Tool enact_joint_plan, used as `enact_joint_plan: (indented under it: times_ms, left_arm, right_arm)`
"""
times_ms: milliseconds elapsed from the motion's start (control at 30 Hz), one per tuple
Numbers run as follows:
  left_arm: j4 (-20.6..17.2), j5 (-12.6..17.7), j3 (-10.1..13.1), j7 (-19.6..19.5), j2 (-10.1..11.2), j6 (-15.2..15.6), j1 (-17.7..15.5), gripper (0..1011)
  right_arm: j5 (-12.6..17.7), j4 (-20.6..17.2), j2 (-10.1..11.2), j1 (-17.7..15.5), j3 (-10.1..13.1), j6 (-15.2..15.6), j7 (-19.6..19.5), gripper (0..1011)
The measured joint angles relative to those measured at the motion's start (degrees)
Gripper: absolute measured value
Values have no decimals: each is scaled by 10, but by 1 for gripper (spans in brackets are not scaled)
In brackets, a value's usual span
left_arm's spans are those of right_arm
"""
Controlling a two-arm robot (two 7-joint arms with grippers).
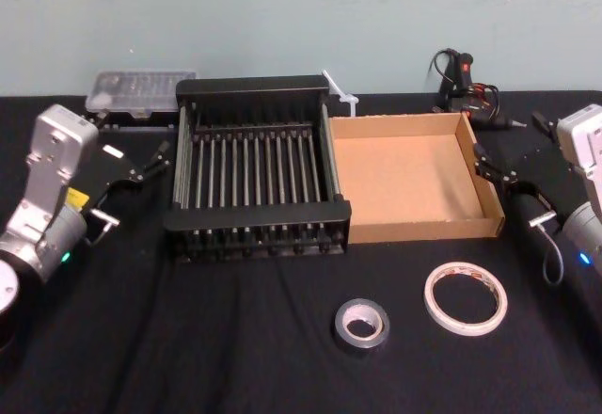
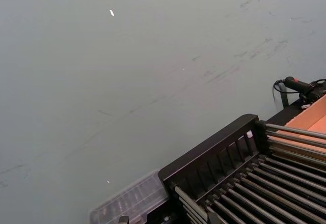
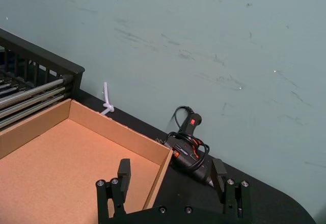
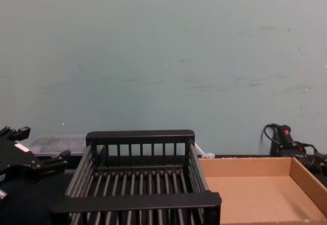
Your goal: Pick up the white tape and place it into the black box , Pick up the silver tape and place it into the brown box.
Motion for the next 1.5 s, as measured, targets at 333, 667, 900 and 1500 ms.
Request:
enact_joint_plan:
  times_ms: [333,667,900,1500]
  left_arm:
    - [0,0,0,0,0,0,0,1001]
    - [0,0,0,0,0,0,0,1001]
    - [0,0,0,0,0,0,0,1001]
    - [0,0,0,0,0,0,0,1001]
  right_arm:
    - [0,0,0,0,0,0,0,1002]
    - [0,0,0,0,0,0,0,1002]
    - [0,0,0,0,0,0,0,1002]
    - [4,-8,-1,-8,13,0,7,1002]
